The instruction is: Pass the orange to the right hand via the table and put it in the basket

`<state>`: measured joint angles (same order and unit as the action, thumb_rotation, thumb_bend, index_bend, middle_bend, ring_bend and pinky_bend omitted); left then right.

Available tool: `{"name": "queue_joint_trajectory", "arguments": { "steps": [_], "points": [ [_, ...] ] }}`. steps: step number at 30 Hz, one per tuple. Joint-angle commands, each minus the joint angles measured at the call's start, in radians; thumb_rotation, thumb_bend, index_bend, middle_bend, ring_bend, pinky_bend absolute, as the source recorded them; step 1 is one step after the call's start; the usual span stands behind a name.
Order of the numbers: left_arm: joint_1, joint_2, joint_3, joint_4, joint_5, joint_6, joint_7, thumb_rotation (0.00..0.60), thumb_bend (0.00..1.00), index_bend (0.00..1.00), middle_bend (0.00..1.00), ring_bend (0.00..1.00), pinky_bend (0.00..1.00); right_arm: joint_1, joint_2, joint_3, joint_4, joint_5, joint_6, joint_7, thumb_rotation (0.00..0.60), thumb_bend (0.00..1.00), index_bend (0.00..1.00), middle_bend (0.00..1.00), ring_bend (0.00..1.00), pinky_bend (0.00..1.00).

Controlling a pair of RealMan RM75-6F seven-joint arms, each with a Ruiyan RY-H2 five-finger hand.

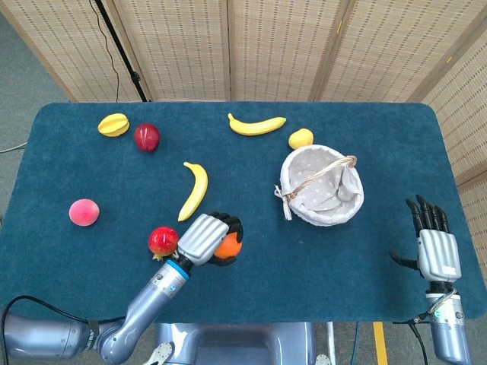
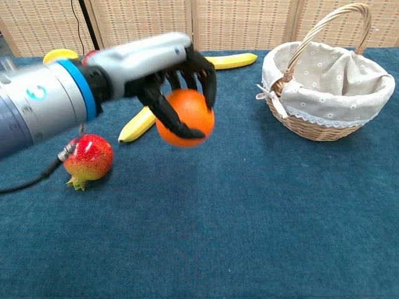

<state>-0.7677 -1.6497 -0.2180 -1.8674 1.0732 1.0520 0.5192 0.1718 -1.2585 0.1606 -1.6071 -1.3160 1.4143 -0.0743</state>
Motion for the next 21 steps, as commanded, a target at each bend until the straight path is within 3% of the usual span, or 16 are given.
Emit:
{"name": "queue_joint_trajectory", "arguments": {
  "steps": [1,9,21],
  "points": [
    [-0.003,-0.055,0.042,0.050,-0.014,-0.009,-0.014,0.600,0.34,0.67,0.56,0.45,0.53,-0.006,0.007,0.005,-0.003,0.005,0.006,0.010,0.600,0.03,0.01,0.00,0.00,0.00],
    [0.003,-0.161,0.079,0.209,0.021,-0.022,-0.098,0.600,0.34,0.67,0.56,0.45,0.53,-0.015,0.016,0.011,-0.008,0.008,0.017,0.021,0.600,0.03,0.01,0.00,0.00,0.00],
    [-0.015,-0.281,0.062,0.456,0.091,-0.086,-0.279,0.600,0.34,0.67,0.56,0.44,0.53,-0.021,0.021,0.017,-0.008,0.009,0.023,0.032,0.600,0.03,0.01,0.00,0.00,0.00]
  ]
}}
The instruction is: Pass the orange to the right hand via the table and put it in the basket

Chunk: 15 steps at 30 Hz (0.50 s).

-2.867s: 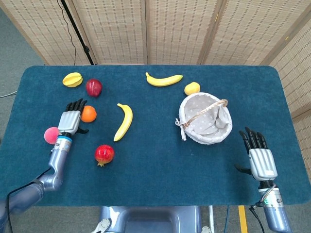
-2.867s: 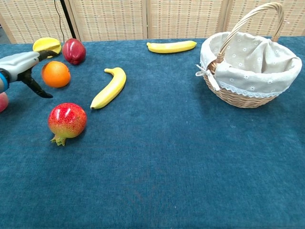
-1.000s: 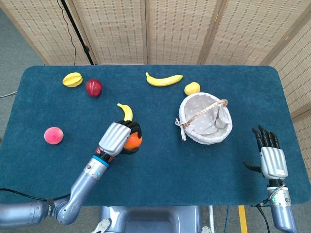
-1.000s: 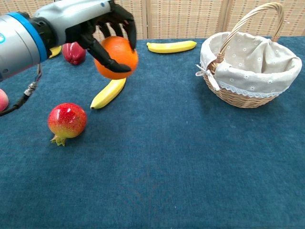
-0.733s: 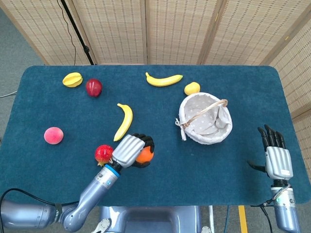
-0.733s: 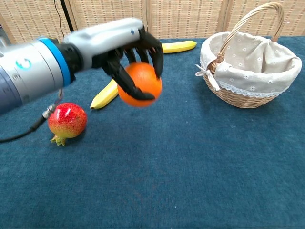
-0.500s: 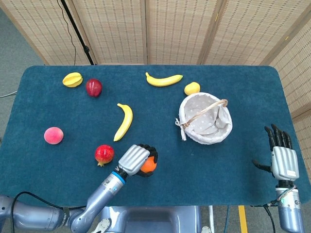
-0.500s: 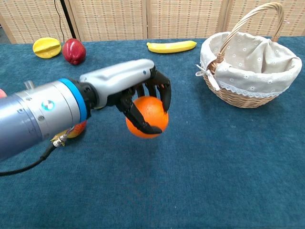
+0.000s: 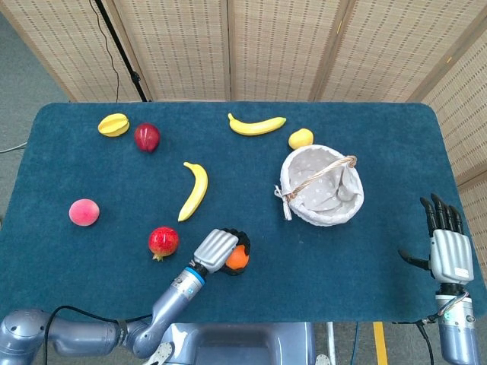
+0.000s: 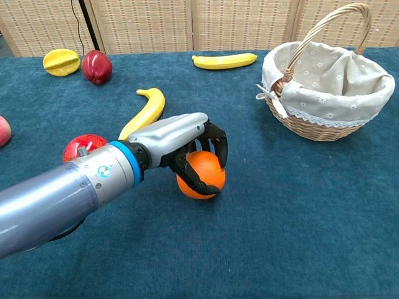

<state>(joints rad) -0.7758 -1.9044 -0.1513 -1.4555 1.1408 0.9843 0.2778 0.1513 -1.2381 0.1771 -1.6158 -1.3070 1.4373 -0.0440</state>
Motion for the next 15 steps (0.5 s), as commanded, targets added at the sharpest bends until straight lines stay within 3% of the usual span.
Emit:
{"name": "queue_joint_trajectory", "arguments": {
  "steps": [1,4,10,15],
  "points": [
    [-0.008,-0.030,-0.006,0.054,0.030,-0.021,-0.047,0.600,0.34,0.67,0.55,0.43,0.53,0.000,0.001,0.000,0.000,-0.001,0.000,0.001,0.600,0.03,0.01,0.00,0.00,0.00],
    [-0.016,-0.027,-0.006,0.067,0.060,-0.032,-0.070,0.600,0.31,0.61,0.48,0.38,0.49,-0.002,0.002,0.001,0.000,-0.004,0.004,0.004,0.600,0.03,0.01,0.00,0.00,0.00],
    [-0.029,0.015,-0.001,0.031,0.092,-0.042,-0.034,0.600,0.26,0.27,0.15,0.12,0.22,-0.002,0.001,0.002,0.001,-0.003,-0.001,0.007,0.600,0.03,0.01,0.00,0.00,0.00],
    [-0.028,0.061,-0.007,-0.054,0.083,-0.035,0.015,0.600,0.24,0.22,0.12,0.08,0.18,0.000,-0.001,0.001,0.002,-0.005,-0.002,0.002,0.600,0.03,0.01,0.00,0.00,0.00]
  ]
}}
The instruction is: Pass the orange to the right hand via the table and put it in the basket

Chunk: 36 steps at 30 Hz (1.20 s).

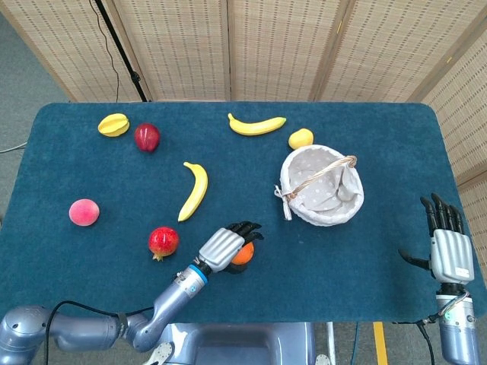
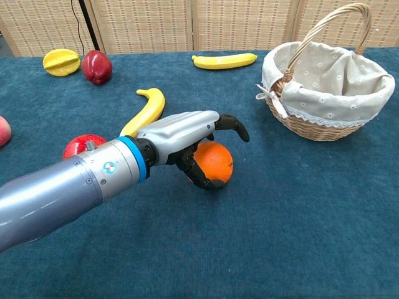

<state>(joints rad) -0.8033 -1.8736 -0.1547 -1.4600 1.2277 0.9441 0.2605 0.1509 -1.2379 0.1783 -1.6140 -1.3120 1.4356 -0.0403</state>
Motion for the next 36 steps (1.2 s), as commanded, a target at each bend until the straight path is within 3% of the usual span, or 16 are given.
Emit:
{"name": "queue_joint_trajectory", "arguments": {
  "steps": [1,14,19,23,31,36],
  "points": [
    [0.000,0.039,-0.005,-0.068,-0.004,0.012,0.047,0.600,0.24,0.22,0.12,0.08,0.18,0.001,-0.001,0.000,0.000,-0.001,-0.001,-0.002,0.600,0.03,0.01,0.00,0.00,0.00],
    [0.023,0.185,-0.010,-0.284,-0.068,0.069,0.195,0.600,0.24,0.22,0.12,0.08,0.18,0.004,-0.003,-0.004,-0.002,-0.008,-0.009,-0.001,0.600,0.03,0.02,0.00,0.00,0.00],
    [0.097,0.320,0.041,-0.431,-0.049,0.185,0.277,0.600,0.24,0.21,0.11,0.07,0.18,0.013,-0.014,-0.012,0.003,-0.029,-0.017,-0.004,0.600,0.03,0.02,0.00,0.00,0.00],
    [0.226,0.473,0.133,-0.544,0.032,0.360,0.311,0.600,0.24,0.14,0.07,0.05,0.18,0.020,-0.030,-0.017,0.009,-0.046,-0.013,-0.015,0.600,0.03,0.03,0.00,0.00,0.00],
    [0.376,0.612,0.212,-0.551,0.140,0.525,0.232,0.600,0.24,0.10,0.05,0.04,0.18,0.024,-0.037,-0.023,0.005,-0.055,-0.017,-0.030,0.600,0.03,0.06,0.00,0.00,0.00],
    [0.448,0.658,0.231,-0.526,0.170,0.593,0.168,0.600,0.24,0.10,0.05,0.04,0.18,0.027,-0.032,-0.035,-0.030,-0.071,-0.011,-0.095,0.600,0.03,0.08,0.00,0.00,0.00]
  ]
}}
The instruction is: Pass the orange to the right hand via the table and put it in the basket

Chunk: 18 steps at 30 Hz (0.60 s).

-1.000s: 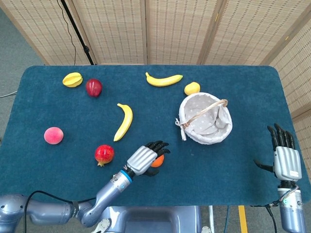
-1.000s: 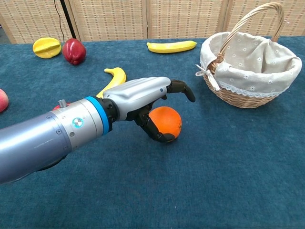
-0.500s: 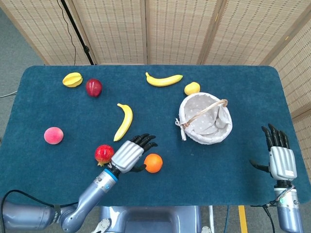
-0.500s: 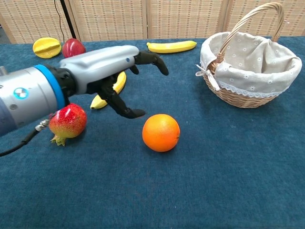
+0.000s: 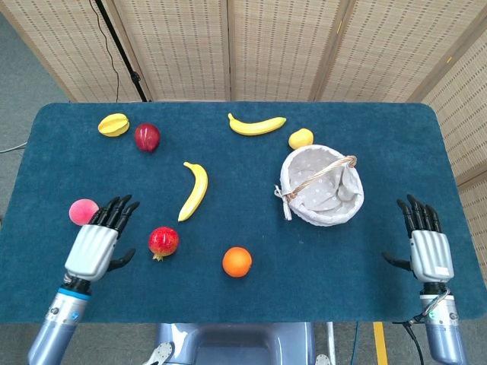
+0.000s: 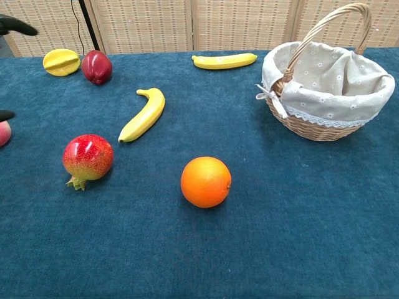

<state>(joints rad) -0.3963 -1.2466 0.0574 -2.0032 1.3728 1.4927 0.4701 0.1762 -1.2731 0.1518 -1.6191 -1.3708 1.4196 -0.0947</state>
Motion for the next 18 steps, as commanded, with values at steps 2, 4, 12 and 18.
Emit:
{"name": "queue_joint_trajectory", "arguments": {
  "steps": [2,4,12,18],
  "points": [
    [0.078,0.045,0.029,0.046,0.031,0.075,-0.063,0.600,0.24,0.10,0.05,0.04,0.18,0.000,0.013,-0.028,-0.066,-0.043,0.008,-0.070,0.600,0.03,0.08,0.00,0.00,0.00],
    [0.102,0.053,0.033,0.063,0.027,0.087,-0.085,0.600,0.24,0.10,0.05,0.04,0.18,-0.002,0.029,-0.048,-0.102,-0.067,0.002,-0.082,0.600,0.03,0.09,0.00,0.00,0.00],
    [0.147,0.053,0.019,0.125,-0.002,0.069,-0.160,0.600,0.24,0.10,0.05,0.04,0.18,0.002,0.113,-0.142,-0.244,-0.172,-0.056,-0.125,0.600,0.03,0.09,0.00,0.00,0.00],
    [0.157,0.036,0.005,0.152,-0.008,0.050,-0.177,0.600,0.24,0.10,0.05,0.04,0.18,0.007,0.138,-0.203,-0.330,-0.259,-0.094,-0.138,0.600,0.03,0.09,0.00,0.00,0.00]
  ]
}}
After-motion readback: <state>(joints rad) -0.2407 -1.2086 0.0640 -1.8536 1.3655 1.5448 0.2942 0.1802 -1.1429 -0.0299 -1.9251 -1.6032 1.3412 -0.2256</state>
